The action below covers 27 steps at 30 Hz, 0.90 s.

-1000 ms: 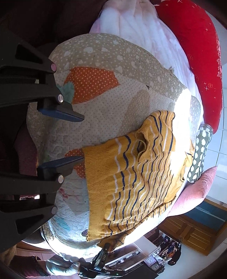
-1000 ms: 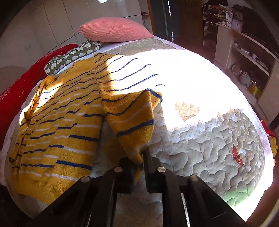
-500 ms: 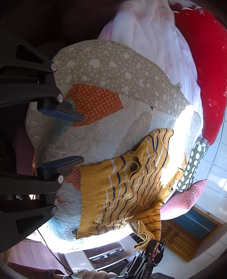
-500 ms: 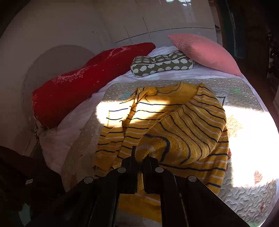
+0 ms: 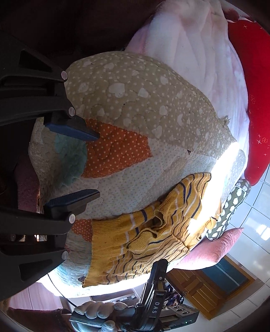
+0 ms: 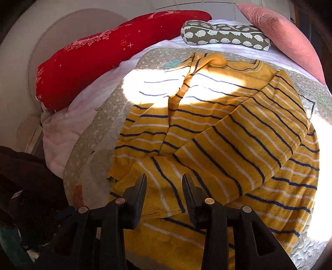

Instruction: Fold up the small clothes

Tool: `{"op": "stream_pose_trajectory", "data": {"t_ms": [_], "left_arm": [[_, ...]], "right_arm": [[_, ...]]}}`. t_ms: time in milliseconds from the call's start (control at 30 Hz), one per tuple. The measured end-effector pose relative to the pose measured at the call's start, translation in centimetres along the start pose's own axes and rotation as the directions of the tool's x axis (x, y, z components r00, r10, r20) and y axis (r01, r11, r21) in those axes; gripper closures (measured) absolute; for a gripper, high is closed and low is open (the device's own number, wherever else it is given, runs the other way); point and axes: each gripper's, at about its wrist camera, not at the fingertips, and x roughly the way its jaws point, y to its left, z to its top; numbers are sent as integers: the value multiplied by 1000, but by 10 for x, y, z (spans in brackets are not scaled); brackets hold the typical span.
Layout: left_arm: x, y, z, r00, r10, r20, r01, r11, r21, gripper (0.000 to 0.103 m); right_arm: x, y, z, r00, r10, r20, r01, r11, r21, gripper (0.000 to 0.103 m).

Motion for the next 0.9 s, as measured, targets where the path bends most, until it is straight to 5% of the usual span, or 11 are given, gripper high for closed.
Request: {"op": "stream_pose_trajectory", "data": {"t_ms": [233,300,333,367,500,633,733,800,867,900], "left_arm": [[3,1,4,1000,-4,-2,4,1000,-2,56],[3,4,5,1000,-10,-2,10,1000,-12,56],[4,5,7,1000,-15,-4,15,1000,-18,56],[4,7,7,1000,-21,-5,21,1000,-23,56],[0,6,14,999,-32,11,32,999,-8,56],[3,0,30,993,-117,19,118,993,-22,51],[8,-17,47,984,-175,20,175,984,-12,51],[11,-34,59,977,-215,20,214,977,11,51],[18,-52,73,966,-259,9,258,965,32,51],[23,-60,80,963,-268,-1,268,962,41,51]], "right_arm": [[54,34,-1,993,-120,-9,117,984,-136,47],[67,28,3,996,-81,-27,78,992,-101,58],[71,24,5,997,-63,-47,59,996,-72,90],[72,19,6,997,-48,-56,45,998,-43,101],[55,14,9,1000,-28,-8,28,999,-18,102],[32,20,19,999,-20,49,22,999,-45,102],[21,17,25,997,-43,56,47,997,-67,98],[14,1,23,997,-51,58,52,999,-15,83],[5,-23,13,996,-46,77,41,997,71,56],[1,-35,6,995,-45,87,35,993,113,55]]}}
